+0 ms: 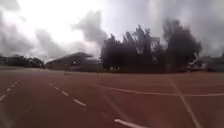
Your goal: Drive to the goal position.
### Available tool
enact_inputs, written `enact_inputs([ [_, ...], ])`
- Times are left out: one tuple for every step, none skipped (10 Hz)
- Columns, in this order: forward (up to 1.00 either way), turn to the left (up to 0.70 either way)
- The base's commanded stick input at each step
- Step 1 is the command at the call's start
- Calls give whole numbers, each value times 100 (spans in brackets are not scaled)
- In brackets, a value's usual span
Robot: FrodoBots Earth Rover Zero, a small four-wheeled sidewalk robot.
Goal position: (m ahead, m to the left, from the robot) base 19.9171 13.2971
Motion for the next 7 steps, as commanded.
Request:
enact_inputs([
  [85,0],
  [85,0],
  [85,0],
  [85,0],
  [85,0],
  [85,0],
  [85,0],
])
